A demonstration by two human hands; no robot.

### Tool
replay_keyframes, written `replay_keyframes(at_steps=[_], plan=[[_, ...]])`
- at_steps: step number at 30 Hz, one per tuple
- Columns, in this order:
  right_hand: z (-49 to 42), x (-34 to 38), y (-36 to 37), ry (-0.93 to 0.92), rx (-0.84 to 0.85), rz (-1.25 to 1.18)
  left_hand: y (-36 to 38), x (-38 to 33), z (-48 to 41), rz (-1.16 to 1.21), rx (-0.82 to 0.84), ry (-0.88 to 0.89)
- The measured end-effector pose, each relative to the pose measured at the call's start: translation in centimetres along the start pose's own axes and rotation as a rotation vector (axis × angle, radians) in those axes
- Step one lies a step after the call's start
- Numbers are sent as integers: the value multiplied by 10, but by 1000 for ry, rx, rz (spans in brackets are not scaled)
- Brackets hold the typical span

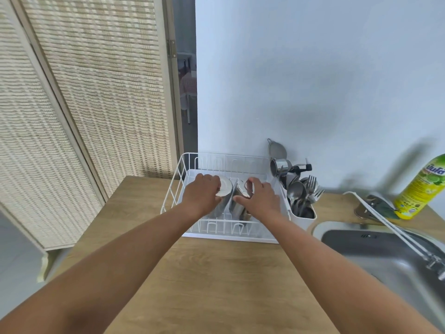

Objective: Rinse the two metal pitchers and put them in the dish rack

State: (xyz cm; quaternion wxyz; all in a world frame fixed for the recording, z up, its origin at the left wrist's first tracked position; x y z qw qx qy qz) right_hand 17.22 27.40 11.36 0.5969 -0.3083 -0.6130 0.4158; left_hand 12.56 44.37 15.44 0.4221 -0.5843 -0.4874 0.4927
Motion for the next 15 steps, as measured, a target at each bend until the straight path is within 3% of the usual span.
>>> replay_keyframes(at_steps=[7, 11, 15], plan=[[8, -4, -10, 2, 79, 74, 1, -2, 5, 19, 39, 7], [20, -5, -26, -58, 43, 51, 1, -5, 14, -51, 98, 23], [37, -4, -37, -116, -37, 56, -13, -9, 31, -39, 12, 17]])
Point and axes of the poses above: each hand's wrist, its own z-axis away from the middle knuckle, its own y-axis out of the palm, x = y × z, the point moved 8 cm from there along -z, towards the middle knuckle, and after that the axes turned 4 degrees about x, right-handed, at the moved point
